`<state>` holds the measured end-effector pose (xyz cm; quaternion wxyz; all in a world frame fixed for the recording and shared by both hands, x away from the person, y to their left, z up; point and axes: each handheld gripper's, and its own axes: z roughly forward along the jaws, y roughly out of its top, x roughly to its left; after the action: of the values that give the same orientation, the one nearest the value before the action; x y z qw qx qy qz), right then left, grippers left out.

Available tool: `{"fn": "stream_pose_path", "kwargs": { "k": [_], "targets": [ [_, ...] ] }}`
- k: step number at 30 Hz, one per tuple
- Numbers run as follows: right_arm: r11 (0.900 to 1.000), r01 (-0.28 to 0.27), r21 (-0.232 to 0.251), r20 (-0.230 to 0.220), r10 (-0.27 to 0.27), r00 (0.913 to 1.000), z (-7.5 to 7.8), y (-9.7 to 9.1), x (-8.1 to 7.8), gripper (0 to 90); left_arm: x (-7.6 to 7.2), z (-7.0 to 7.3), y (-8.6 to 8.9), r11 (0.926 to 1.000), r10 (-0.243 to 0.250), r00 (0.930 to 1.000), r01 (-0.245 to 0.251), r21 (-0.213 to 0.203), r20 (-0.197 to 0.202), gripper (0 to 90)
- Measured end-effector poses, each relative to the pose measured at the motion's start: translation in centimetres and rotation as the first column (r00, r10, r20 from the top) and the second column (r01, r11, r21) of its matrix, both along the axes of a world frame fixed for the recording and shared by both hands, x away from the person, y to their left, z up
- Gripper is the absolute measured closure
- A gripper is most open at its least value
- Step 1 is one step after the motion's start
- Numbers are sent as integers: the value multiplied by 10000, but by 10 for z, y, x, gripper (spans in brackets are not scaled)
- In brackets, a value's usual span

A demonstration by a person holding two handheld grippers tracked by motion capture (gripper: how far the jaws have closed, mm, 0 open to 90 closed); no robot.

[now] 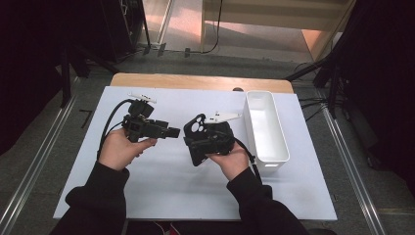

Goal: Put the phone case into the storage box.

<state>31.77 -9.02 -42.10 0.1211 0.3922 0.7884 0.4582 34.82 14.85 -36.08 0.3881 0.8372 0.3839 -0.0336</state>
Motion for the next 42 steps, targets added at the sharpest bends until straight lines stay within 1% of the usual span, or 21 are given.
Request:
{"fn": "stream_pose_path", "kwargs": {
  "k": [1, 2, 3, 5, 8, 10, 13, 15, 16, 18, 21, 23, 25, 26, 30, 32, 35, 37, 38, 39, 42],
  "targets": [
    [10000, 33, 25, -16, -33, 10000, 1, -1, 0, 116, 0, -1, 0, 10000, -51, 10000, 51, -45, 16, 350],
    [10000, 28, 58, -47, -28, 10000, 1, -2, 0, 116, 0, -4, 0, 9996, -233, 9996, 236, -178, 145, 329],
    [10000, -18, 11, -22, 18, 10000, 2, -4, 0, 116, 0, -5, 0, 9995, -261, 9995, 265, -174, 183, 314],
    [10000, -25, 64, -23, 25, 10000, 3, -6, 1, 116, -1, -8, 1, 9993, -363, 9983, 363, -12, 457, 314],
    [9999, -70, 134, -97, 72, 9999, 5, -8, 1, 116, -3, -11, 1, 9988, -496, 9948, 491, 72, 887, 313],
    [9997, -160, 162, -80, 162, 9998, 5, -8, 1, 116, -5, -12, 1, 9981, -590, 9926, 566, 253, 1064, 315],
    [9990, -410, 195, -107, 412, 9991, 8, -9, 0, 116, -7, -18, 2, 9962, -862, 9909, 847, 186, 1037, 313],
    [9984, -508, 233, -118, 511, 9986, 9, -10, 1, 116, -9, -22, 2, 9941, -1088, 9876, 1078, 150, 1132, 306],
    [9983, -515, 272, -140, 519, 9986, 9, -10, 1, 116, -10, -24, 3, 9937, -1118, 9873, 1105, 174, 1129, 289],
    [9979, -548, 356, -199, 556, 9983, 10, -11, 1, 116, -11, -28, 4, 9934, -1145, 9857, 1134, 159, 1240, 287],
    [9970, -676, 386, -91, 680, 9976, 12, -12, 2, 116, -15, -34, 7, 9926, -1211, 9814, 1205, 127, 1488, 287],
    [9959, -790, 431, -156, 798, 9967, 13, -13, 1, 116, -19, -40, 10, 9919, -1263, 9811, 1265, 80, 1465, 277],
    [9954, -870, 404, -171, 878, 9960, 14, -13, 1, 116, -22, -45, 12, 9918, -1279, 9781, 1275, 131, 1644, 260],
    [9948, -947, 362, -161, 954, 9953, 14, -14, 2, 116, -24, -47, 14, 9910, -1335, 9772, 1325, 169, 1649, 259],
    [9941, -1017, 364, -165, 1024, 9946, 15, -15, 2, 116, -28, -55, 18, 9911, -1318, 9793, 1329, 34, 1539, 260],
    [9933, -1089, 383, -202, 1097, 9938, 16, -15, 2, 116, -29, -59, 19, 9900, -1390, 9788, 1408, -14, 1507, 260],
    [9928, -1140, 376, -207, 1149, 9932, 16, -16, 2, 116, -31, -62, 19, 9899, -1396, 9785, 1419, -44, 1520, 260],
    [9927, -1152, 368, -238, 1161, 9930, 16, -15, 2, 116, -35, -64, 19, 9902, -1366, 9766, 1394, -54, 1662, 260],
    [9925, -1180, 311, -269, 1189, 9925, 15, -14, 2, 116, -36, -67, 20, 9892, -1440, 9746, 1468, -39, 1713, 260],
    [9925, -1180, 311, -269, 1189, 9925, 15, -14, 2, 116, -38, -68, 21, 9886, -1479, 9745, 1508, -42, 1690, 260],
    [9914, -1258, 361, -330, 1270, 9914, 14, -13, 2, 116, -42, -75, 26, 9891, -1421, 9771, 1462, -148, 1586, 259]
  ]
}}
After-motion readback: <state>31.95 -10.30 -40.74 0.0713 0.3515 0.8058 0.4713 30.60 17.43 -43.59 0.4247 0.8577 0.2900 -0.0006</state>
